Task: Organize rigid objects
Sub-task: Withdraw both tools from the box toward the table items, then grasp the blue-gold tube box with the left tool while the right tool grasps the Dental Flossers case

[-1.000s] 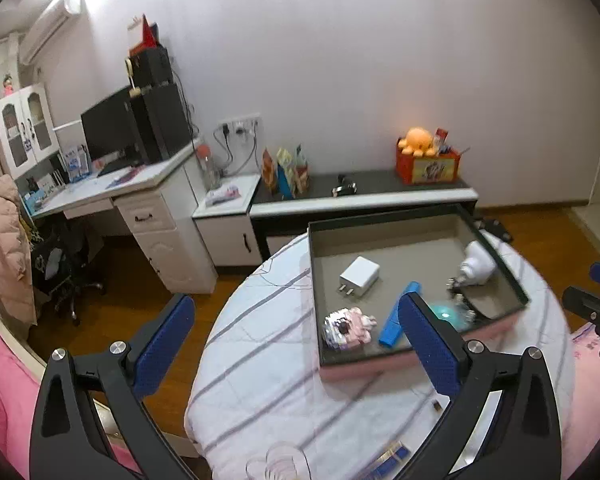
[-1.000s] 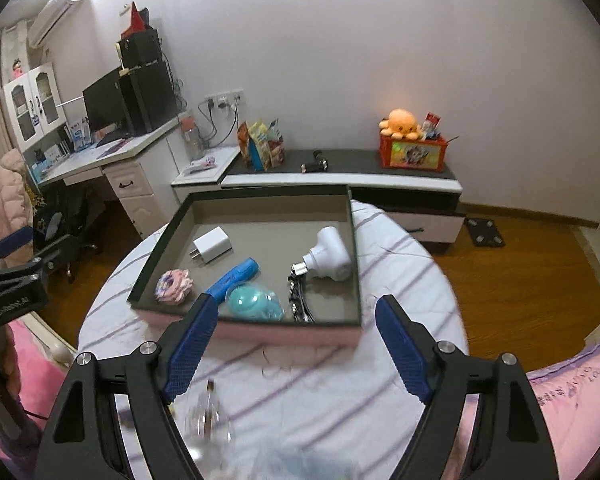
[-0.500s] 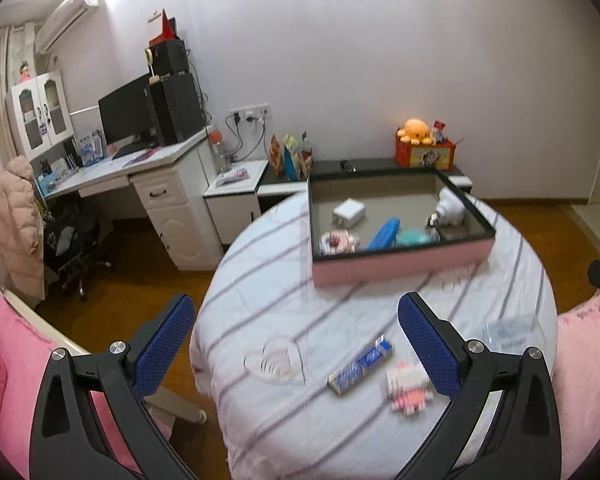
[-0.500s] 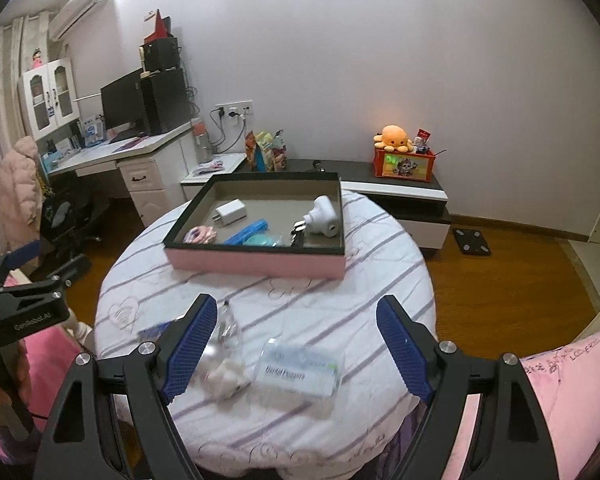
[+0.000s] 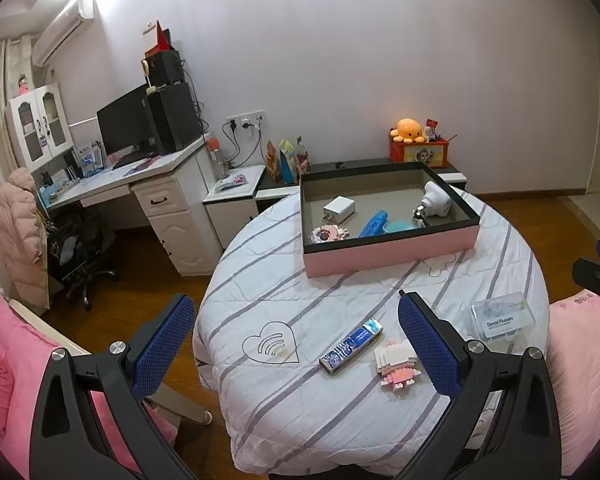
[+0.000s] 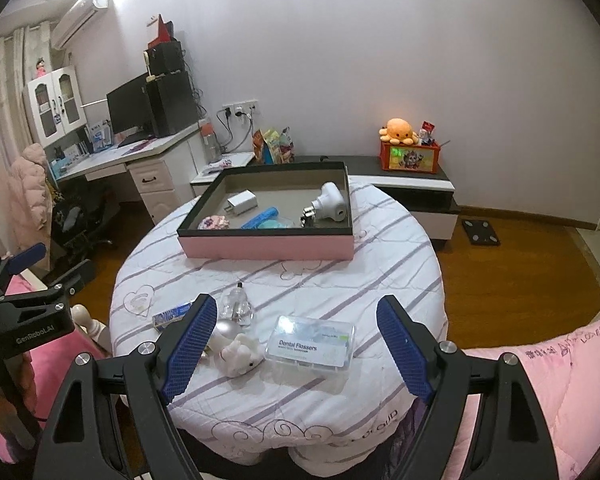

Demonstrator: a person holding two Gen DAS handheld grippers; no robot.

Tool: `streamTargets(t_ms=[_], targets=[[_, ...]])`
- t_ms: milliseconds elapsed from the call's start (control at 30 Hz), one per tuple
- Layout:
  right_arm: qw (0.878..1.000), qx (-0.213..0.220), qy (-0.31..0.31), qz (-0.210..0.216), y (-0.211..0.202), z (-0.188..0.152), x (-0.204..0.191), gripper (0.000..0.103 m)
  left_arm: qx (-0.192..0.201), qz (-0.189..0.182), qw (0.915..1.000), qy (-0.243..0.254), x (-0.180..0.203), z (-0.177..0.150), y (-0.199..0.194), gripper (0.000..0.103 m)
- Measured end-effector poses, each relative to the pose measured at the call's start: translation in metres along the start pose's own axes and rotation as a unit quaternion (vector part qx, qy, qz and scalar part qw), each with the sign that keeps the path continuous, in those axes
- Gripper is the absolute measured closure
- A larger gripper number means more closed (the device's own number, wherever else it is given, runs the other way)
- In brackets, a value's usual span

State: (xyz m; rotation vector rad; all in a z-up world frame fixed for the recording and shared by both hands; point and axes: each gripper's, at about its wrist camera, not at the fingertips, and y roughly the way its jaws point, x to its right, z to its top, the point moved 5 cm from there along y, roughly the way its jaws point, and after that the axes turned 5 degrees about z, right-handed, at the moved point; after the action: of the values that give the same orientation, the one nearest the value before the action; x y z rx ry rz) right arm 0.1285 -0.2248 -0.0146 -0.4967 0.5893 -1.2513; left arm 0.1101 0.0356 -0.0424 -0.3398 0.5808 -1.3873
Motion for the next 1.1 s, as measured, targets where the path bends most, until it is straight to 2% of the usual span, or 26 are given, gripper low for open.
streamTargets(t_ms=[133, 200, 433, 667, 767, 833, 900, 967, 1000, 1067, 1100], targets=[[1.0, -0.02, 0.008, -0.015, 0.009, -0.008, 0.005, 0.011, -0.018, -0.006, 0.9998, 0.006, 0.003, -0.008, 0.01, 0.0], [0.999, -0.039, 0.012, -0.029, 0.019, -0.015, 0.009, 0.0, -0.038, -0.006, 0.9992, 0.009, 0.004, -0.014, 0.021, 0.0], [0.993, -0.108, 0.025, -0.045, 0.059, -0.04, 0.016, 0.0, -0.12, -0.02, 0.9923, 0.024, 0.016, -0.045, 0.074, 0.0], [0.981, -0.181, 0.041, -0.054, 0.113, -0.064, 0.023, 0.0, -0.203, -0.026, 0.9777, 0.044, 0.031, -0.075, 0.134, 0.0], [0.978, -0.197, 0.054, -0.037, 0.13, -0.069, 0.025, 0.0, -0.227, -0.032, 0.9717, 0.057, 0.04, -0.085, 0.152, 0.0], [0.977, -0.199, 0.058, -0.045, 0.139, -0.07, 0.029, 0.0, -0.22, -0.037, 0.9734, 0.052, 0.041, -0.084, 0.157, 0.0], [0.976, -0.201, 0.068, -0.04, 0.147, -0.071, 0.035, 0.0, -0.218, -0.056, 0.9733, 0.047, 0.041, -0.082, 0.162, 0.001], [0.978, -0.188, 0.078, -0.038, 0.15, -0.07, 0.039, 0.001, -0.213, -0.09, 0.972, 0.04, 0.045, -0.082, 0.166, 0.016], [0.979, -0.185, 0.076, -0.04, 0.151, -0.069, 0.039, 0.001, -0.212, -0.108, 0.9707, 0.034, 0.046, -0.081, 0.165, 0.028], [0.979, -0.185, 0.069, -0.043, 0.152, -0.068, 0.038, 0.002, -0.203, -0.106, 0.9728, 0.035, 0.049, -0.077, 0.163, 0.048], [0.979, -0.185, 0.066, -0.044, 0.152, -0.068, 0.037, 0.002, -0.2, -0.111, 0.9728, 0.035, 0.052, -0.075, 0.161, 0.065]])
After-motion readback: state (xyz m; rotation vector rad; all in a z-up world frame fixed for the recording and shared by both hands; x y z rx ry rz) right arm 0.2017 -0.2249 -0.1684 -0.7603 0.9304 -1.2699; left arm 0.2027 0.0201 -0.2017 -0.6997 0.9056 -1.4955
